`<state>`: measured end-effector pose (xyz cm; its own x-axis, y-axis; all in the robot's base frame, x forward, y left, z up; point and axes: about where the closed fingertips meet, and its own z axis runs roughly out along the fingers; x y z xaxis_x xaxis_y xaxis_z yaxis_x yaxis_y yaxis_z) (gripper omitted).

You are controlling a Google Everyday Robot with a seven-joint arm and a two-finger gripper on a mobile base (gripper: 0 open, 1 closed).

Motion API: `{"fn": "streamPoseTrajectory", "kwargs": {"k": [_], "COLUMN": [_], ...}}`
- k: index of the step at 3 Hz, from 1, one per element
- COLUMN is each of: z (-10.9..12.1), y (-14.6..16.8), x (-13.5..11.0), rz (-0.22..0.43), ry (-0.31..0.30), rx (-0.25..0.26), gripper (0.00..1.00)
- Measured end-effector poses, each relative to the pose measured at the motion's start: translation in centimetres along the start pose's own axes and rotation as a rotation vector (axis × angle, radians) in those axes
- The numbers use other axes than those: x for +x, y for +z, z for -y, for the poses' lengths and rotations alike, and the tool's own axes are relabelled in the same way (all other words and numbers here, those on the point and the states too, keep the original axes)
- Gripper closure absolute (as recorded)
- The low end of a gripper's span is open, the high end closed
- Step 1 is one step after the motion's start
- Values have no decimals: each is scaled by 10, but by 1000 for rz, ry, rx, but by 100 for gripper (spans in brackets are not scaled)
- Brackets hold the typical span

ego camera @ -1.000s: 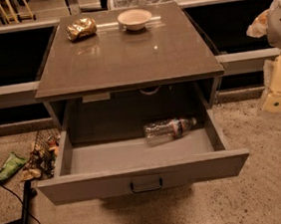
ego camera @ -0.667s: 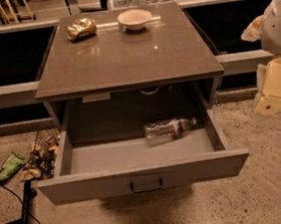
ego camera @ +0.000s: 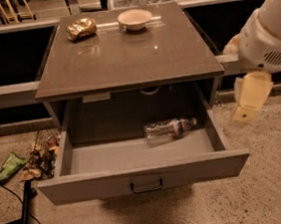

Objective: Pick water bottle from top drawer and place on counter

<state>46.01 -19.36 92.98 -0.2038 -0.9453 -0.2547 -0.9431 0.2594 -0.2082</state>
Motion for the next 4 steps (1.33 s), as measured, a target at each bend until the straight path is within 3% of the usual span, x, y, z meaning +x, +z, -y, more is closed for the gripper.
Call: {"fn": "streamPoseTrajectory", "kwargs": {"k": [3, 4], "z": [-5, -5], "y": [131, 131], "x": [-39, -39], "rz": [148, 148], "ry": [-28, -28], "rx": [-169, -169], "gripper": [0, 0]}}
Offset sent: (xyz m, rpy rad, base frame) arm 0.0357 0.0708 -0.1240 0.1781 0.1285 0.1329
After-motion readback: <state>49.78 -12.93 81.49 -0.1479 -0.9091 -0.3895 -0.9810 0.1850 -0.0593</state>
